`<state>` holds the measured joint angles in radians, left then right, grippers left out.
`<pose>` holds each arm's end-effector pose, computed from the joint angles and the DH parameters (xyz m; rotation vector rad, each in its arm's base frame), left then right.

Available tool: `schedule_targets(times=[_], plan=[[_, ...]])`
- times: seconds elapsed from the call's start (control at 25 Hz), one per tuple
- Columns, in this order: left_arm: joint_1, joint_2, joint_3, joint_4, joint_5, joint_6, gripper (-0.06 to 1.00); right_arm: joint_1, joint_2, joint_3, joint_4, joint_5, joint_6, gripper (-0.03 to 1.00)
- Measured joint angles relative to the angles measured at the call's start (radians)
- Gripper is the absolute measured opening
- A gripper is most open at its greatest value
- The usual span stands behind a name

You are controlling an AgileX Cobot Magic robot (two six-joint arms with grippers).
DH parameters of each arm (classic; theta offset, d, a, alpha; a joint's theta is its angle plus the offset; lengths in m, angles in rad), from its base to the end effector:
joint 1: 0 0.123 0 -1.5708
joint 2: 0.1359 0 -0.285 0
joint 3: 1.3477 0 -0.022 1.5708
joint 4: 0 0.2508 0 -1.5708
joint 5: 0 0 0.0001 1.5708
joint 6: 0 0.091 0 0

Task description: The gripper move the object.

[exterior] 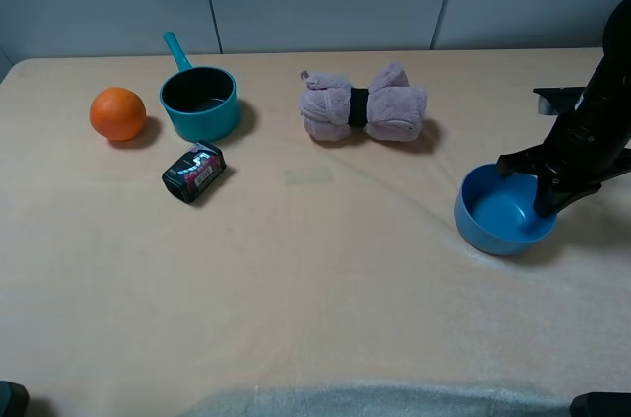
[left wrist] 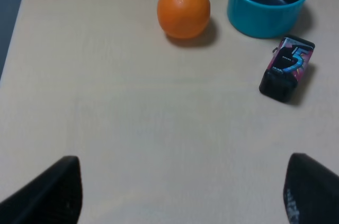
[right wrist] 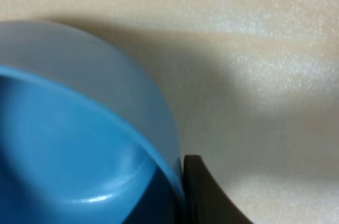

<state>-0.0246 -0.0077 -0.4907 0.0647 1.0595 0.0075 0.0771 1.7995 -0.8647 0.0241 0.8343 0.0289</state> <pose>-0.0048 0.0053 0.2749 0.0299 2.0434 0.0668 0.2730 0.0227 0.1254 0.0470 -3.0293 -0.0167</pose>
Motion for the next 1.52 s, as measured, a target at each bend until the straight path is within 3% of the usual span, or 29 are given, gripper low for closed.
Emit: schedule_targets(times=[0.48, 1.04, 1.2, 1.52], plan=[[0.000, 0.000, 0.000, 0.000, 0.000, 0.000, 0.83, 0.000, -0.043, -0.075, -0.016, 0.076, 0.000, -0.03], [0.000, 0.000, 0.000, 0.000, 0.000, 0.000, 0.83, 0.003, -0.221, -0.332, -0.017, 0.315, -0.003, -0.03], [0.000, 0.000, 0.000, 0.000, 0.000, 0.000, 0.83, 0.065, -0.238, -0.418, -0.032, 0.372, -0.003, -0.03], [0.000, 0.000, 0.000, 0.000, 0.000, 0.000, 0.83, 0.288, -0.236, -0.515, -0.033, 0.380, 0.020, -0.03]])
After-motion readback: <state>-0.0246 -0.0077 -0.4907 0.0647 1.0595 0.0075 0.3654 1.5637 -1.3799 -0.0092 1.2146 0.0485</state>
